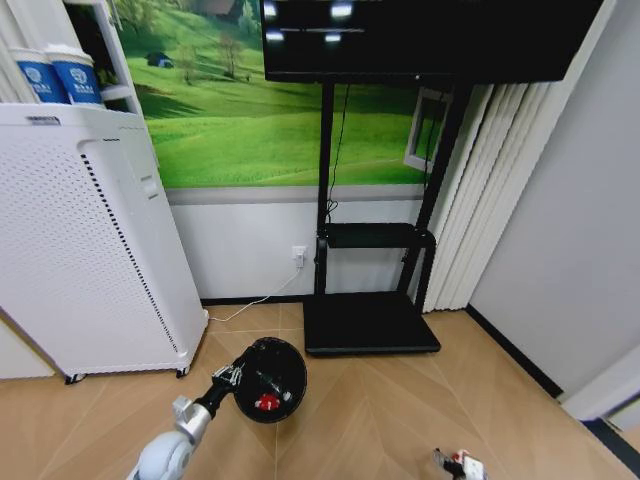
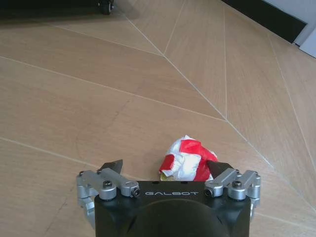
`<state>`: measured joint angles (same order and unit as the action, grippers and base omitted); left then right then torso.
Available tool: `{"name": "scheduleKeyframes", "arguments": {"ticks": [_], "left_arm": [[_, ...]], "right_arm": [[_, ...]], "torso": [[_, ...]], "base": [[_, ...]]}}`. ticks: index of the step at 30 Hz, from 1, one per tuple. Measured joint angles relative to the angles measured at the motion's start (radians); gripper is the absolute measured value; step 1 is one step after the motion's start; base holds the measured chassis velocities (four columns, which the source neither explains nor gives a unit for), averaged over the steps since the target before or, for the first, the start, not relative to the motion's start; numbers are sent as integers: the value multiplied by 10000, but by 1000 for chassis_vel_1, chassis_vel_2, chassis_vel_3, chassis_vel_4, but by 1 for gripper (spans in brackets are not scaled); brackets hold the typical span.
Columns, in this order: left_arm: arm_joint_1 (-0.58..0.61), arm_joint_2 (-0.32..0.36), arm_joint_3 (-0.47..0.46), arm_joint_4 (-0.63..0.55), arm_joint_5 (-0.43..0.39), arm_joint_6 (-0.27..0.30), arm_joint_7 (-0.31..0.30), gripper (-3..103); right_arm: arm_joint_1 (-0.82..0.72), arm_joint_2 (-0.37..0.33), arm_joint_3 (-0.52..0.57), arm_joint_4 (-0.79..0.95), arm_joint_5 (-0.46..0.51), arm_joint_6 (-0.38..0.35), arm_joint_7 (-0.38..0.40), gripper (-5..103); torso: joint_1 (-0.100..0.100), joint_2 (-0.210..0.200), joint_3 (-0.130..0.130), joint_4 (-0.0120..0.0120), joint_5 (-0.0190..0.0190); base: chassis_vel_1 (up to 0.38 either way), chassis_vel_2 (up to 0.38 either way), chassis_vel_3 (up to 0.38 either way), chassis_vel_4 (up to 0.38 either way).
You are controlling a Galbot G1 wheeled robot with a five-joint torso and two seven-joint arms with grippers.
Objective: Pick up the trash bin and place the garbage on the floor into it.
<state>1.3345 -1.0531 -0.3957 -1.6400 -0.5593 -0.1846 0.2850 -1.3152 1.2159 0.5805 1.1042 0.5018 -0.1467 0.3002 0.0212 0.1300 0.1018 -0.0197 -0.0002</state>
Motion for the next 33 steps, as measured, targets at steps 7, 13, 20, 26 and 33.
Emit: {"name": "scheduleKeyframes", "arguments": {"ticks": [7,13,20,26,33], "left_arm": [[7,-106,2,65,67,-17,75,7],[112,-102,-130,67,67,-19,123,7],[213,-57,-228,30,61,-24,174,7],[270,-47,-237,-10,58,-27,175,7],[52,84,101,70,38,-35,99,7]], "right_arm": [[272,-84,-55,-498,126,81,-134,66],[290,-13,-70,-522,125,112,-133,44],[269,-2,-70,-541,147,137,-136,24],[162,35,-36,-382,280,136,-110,12],[-437,143,68,1266,856,791,-274,9]], "torso": [[0,0,0,-3,-10],[-1,1,-1,-3,-6],[0,-1,-1,0,0],[0,-2,-1,0,4],[0,-4,2,3,16]], "base": [[0,0,0,0],[0,0,0,0],[0,0,0,0],[0,0,0,0],[0,0,0,0]]}}
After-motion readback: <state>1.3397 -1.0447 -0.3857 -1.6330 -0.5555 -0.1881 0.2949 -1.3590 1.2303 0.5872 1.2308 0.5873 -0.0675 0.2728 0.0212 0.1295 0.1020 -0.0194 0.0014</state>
